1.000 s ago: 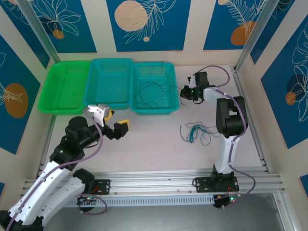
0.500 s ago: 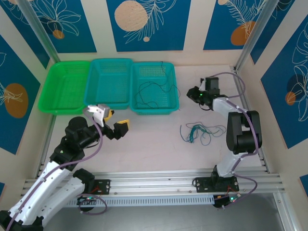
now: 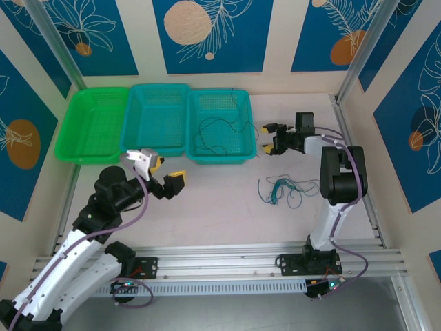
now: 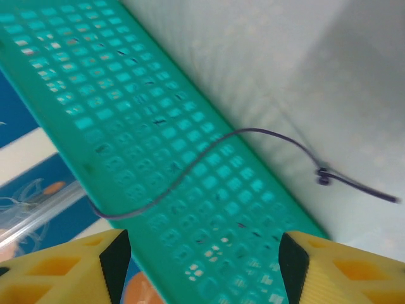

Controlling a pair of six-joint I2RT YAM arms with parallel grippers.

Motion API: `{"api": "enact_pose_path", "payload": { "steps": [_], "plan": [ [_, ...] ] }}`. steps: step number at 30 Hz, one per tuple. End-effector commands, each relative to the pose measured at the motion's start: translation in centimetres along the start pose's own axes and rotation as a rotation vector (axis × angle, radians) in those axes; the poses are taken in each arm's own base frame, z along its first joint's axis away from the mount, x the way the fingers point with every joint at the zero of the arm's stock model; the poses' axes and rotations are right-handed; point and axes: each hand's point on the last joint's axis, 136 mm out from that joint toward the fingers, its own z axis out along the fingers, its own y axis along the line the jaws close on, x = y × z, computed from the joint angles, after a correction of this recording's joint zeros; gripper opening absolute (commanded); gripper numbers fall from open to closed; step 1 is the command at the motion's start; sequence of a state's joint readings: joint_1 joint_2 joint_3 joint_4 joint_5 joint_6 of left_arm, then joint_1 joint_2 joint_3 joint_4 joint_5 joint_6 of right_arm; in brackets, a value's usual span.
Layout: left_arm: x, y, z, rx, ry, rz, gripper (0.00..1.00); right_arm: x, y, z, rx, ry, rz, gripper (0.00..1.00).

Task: Untangle the cables

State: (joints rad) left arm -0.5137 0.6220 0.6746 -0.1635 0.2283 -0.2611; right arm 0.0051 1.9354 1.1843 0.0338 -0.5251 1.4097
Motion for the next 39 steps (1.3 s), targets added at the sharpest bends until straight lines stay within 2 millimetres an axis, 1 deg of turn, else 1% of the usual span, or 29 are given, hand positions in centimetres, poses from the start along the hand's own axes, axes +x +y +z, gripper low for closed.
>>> {"api": "enact_pose_path", "payload": {
  "steps": [1,6,9,11,12,13,14,15,16,17,19,20,21,23,24,25,26,27,28,29,31,33,34,35,37,38,39],
  "plan": [
    [-0.5,-0.4,0.0,0.018,-0.020,-0.002,1.00,0.1,1.7,0.7,-0.059,0.069,0.138,0.67],
    [-0.7,-0.4,0.3,0.017,-0.018,0.001,1.00,0.2,1.5,2.9,-0.048,0.131,0.229,0.68],
    [-0.6,-0.3,0.3,0.012,-0.016,0.002,1.00,-0.2,1.5,3.4,-0.037,0.102,0.230,0.68],
    [-0.5,-0.2,0.3,0.009,-0.010,0.004,1.00,-0.6,2.1,3.6,-0.048,0.094,0.214,0.65],
    [-0.4,-0.2,0.3,0.008,-0.010,0.005,1.00,-0.8,2.4,3.6,-0.054,0.091,0.214,0.61],
    [-0.4,-0.2,0.3,0.007,-0.009,0.004,1.00,-0.9,2.9,3.6,-0.069,0.091,0.200,0.53],
    [-0.4,-0.1,0.3,0.007,-0.008,0.005,1.00,-1.0,3.2,3.7,-0.080,0.093,0.193,0.39],
    [-0.4,-0.1,0.3,0.005,-0.009,0.004,1.00,-1.1,3.3,3.6,-0.084,0.092,0.192,0.19],
    [-0.4,-0.1,0.3,0.004,-0.009,0.005,1.00,-1.3,3.4,3.2,-0.086,0.083,0.195,0.06],
    [-0.4,-0.1,0.3,0.004,-0.009,0.004,1.00,-1.5,3.5,2.8,-0.093,0.064,0.181,0.00],
    [-0.4,0.0,0.3,0.002,-0.011,0.003,1.00,-1.5,4.2,1.2,-0.107,-0.003,0.129,0.00],
    [-0.3,0.0,0.4,0.002,-0.009,0.003,1.00,-1.6,4.9,0.4,-0.118,-0.029,0.081,0.00],
    [-0.3,0.0,0.4,0.002,-0.010,0.004,1.00,-1.2,6.2,-0.6,-0.131,-0.050,0.001,0.00],
    [-0.3,0.0,0.4,0.002,-0.009,0.003,1.00,0.3,9.5,-2.1,-0.155,-0.065,-0.190,0.00],
    [-0.3,0.0,0.4,0.003,-0.010,0.004,1.00,1.6,11.1,-2.5,-0.150,-0.061,-0.303,0.00],
    [-0.3,0.0,0.4,0.004,-0.011,0.004,1.00,2.9,12.3,-2.7,-0.132,-0.060,-0.426,0.00],
    [-0.3,0.0,0.4,0.004,-0.012,0.004,1.00,4.1,13.1,-2.7,-0.101,-0.063,-0.520,0.00],
    [-0.4,-0.1,0.4,0.004,-0.013,0.007,1.00,5.7,13.8,-2.3,-0.064,-0.057,-0.632,0.00],
    [-0.3,0.0,0.5,0.003,-0.013,0.007,1.00,6.8,14.0,-1.9,-0.016,-0.051,-0.711,0.00],
    [-0.2,0.0,0.5,0.002,-0.012,0.006,1.00,7.9,14.0,-1.0,0.019,-0.039,-0.770,0.00],
    [-0.1,0.1,0.5,0.003,-0.012,0.003,1.00,10.0,13.9,1.3,0.068,0.018,-0.846,0.00],
    [0.0,-0.1,0.4,0.011,-0.012,0.002,1.00,11.2,13.4,3.5,0.114,0.064,-0.886,0.00],
    [0.1,-0.1,0.3,0.013,-0.010,-0.001,1.00,11.5,13.0,4.5,0.153,0.067,-0.906,0.02],
    [0.0,-0.2,0.2,0.015,-0.012,-0.001,1.00,11.9,12.7,5.3,0.188,0.067,-0.938,0.14],
    [-0.1,-0.3,0.1,0.017,-0.017,-0.001,0.99,13.0,12.6,6.3,0.259,0.066,-1.038,0.66],
    [-0.1,-0.3,0.1,0.020,-0.019,0.000,0.99,13.2,12.7,6.1,0.288,0.059,-1.066,0.82],
    [-0.2,-0.6,0.1,0.032,-0.018,0.001,1.00,13.6,13.1,5.5,0.300,0.052,-1.086,0.84]
  ]
}}
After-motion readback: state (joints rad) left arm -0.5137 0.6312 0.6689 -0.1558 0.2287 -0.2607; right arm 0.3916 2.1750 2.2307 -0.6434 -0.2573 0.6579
